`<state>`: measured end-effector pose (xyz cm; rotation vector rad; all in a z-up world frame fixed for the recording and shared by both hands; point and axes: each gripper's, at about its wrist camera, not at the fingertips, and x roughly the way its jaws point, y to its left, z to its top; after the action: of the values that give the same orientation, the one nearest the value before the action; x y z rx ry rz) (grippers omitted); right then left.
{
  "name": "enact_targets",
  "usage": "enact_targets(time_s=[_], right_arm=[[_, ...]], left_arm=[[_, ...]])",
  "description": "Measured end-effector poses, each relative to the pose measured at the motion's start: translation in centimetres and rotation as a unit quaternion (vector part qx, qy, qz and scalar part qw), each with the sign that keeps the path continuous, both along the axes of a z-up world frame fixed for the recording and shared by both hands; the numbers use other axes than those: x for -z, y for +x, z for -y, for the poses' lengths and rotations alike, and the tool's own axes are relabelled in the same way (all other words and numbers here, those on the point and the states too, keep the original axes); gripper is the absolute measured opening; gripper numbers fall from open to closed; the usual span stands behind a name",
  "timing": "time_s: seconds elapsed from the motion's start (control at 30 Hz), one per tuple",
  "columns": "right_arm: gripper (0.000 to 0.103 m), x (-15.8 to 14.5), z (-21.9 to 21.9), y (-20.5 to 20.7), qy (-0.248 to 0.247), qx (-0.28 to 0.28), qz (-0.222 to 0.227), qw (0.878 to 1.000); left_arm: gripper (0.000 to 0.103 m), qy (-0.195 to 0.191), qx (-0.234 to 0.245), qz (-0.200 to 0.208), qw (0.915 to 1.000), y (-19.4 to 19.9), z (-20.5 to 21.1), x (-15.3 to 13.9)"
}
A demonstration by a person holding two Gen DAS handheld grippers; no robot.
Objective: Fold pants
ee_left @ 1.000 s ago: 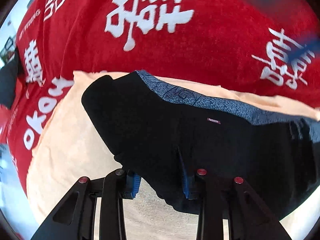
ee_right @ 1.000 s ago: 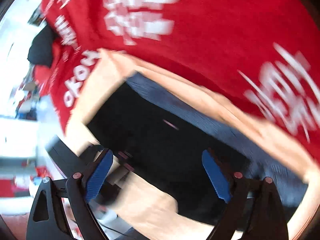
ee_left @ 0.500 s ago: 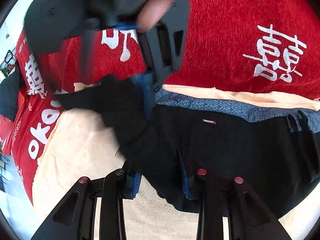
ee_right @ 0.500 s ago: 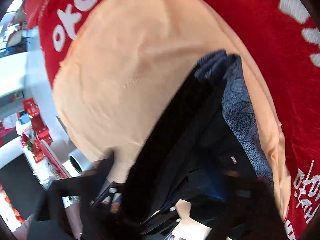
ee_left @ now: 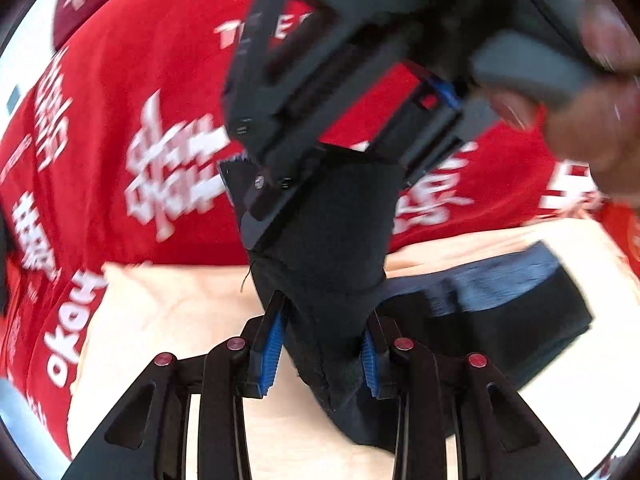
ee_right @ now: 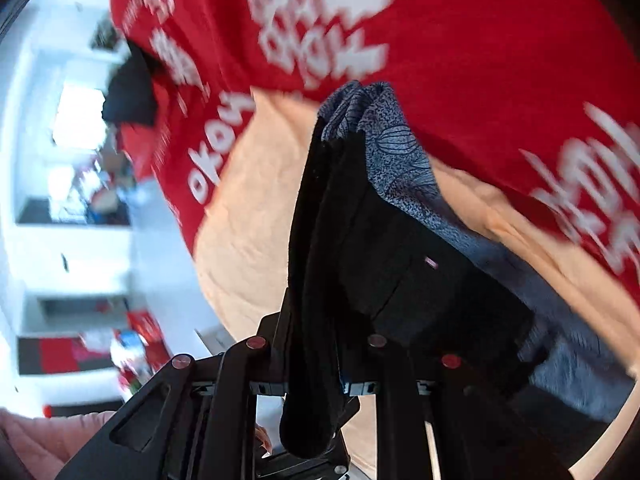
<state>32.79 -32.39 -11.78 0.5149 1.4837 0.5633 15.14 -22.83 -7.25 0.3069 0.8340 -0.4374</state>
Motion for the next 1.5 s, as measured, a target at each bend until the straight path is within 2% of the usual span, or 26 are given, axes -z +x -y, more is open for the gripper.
enact_targets(time_s=[0.13,0.27,0.43,0.53,0.63,0.7,0.73,0.77,0.83,0.87,0.93,1.07,1.1,1.13,1.2,1.23,1.33,1.43,1.5], right_arm=[[0.019,-1.6,7.5,-4.5,0.039,0.071,0.026,0.996],[0.019,-1.2,14.6,-9.5,0.068,0.131,0.041,0.988],[0.021,2.1,22.2,-15.2,0.099,0.199,0.03,0.975],[0.02,5.1,25.7,-16.8,0.109,0.229,0.016,0.967],[0.02,8.7,27.8,-18.0,0.112,0.252,-0.002,0.961],[0.02,10.9,28.6,-18.4,0.115,0.263,-0.013,0.958],[0.02,11.5,29.0,-18.6,0.118,0.267,-0.017,0.956],[0.02,12.1,29.1,-18.9,0.123,0.272,-0.02,0.954],[0.02,13.2,29.3,-19.5,0.125,0.278,-0.026,0.952],[0.02,13.5,29.3,-19.8,0.128,0.279,-0.028,0.951],[0.02,13.8,29.1,-20.1,0.13,0.284,-0.032,0.95],[0.02,13.0,28.4,-20.7,0.113,0.284,-0.029,0.952],[0.02,12.7,28.0,-20.8,0.095,0.279,-0.029,0.955],[0.02,12.7,28.0,-20.9,0.08,0.274,-0.029,0.958],[0.023,12.6,27.5,-21.3,0.039,0.269,-0.034,0.962],[0.023,12.5,27.5,-21.5,0.026,0.272,-0.036,0.961],[0.032,11.6,27.0,-21.8,-0.014,0.283,-0.037,0.958],[0.048,10.7,26.2,-22.4,-0.067,0.278,-0.043,0.957],[0.068,10.0,25.6,-22.8,-0.113,0.266,-0.049,0.956]], left_arm=[[0.034,0.001,0.056,-0.003,0.9985,-3.1,5.9,-1.3],[0.034,0.025,0.109,0.001,0.9937,-5.9,11.7,-0.7],[0.034,0.061,0.155,-0.004,0.986,-9.1,17.6,1.6],[0.034,0.086,0.171,-0.016,0.9814,-10.3,20.6,4.1],[0.034,0.107,0.168,-0.038,0.9793,-10.5,22.3,6.7],[0.044,0.12,0.162,-0.05,0.9782,-10.4,22.5,7.9],[0.056,0.122,0.157,-0.063,0.9779,-10.3,22.5,8.4],[0.061,0.121,0.15,-0.074,0.9785,-10.2,22.2,8.6],[0.064,0.115,0.145,-0.091,0.9785,-9.9,21.4,8.8],[0.072,0.113,0.141,-0.102,0.9783,-9.9,21.0,8.8],[0.08,0.104,0.127,-0.119,0.9792,-9.7,19.9,8.3],[0.08,0.043,0.077,-0.164,0.9825,-7.8,16.5,6.6],[0.083,0.036,0.064,-0.169,0.9829,-7.5,15.9,6.4],[0.093,0.027,0.037,-0.179,0.9829,-6.4,14.7,6.3],[0.095,0.026,-0.004,-0.193,0.9809,-4.7,13.0,6.7],[0.095,0.022,-0.029,-0.208,0.9774,-3.8,11.9,7.0],[0.095,0.004,-0.074,-0.239,0.9683,-1.9,9.3,7.8],[0.095,-0.001,-0.083,-0.237,0.9679,-0.9,7.7,7.9],[0.095,0.0,-0.081,-0.233,0.969,-0.5,7.1,7.9]])
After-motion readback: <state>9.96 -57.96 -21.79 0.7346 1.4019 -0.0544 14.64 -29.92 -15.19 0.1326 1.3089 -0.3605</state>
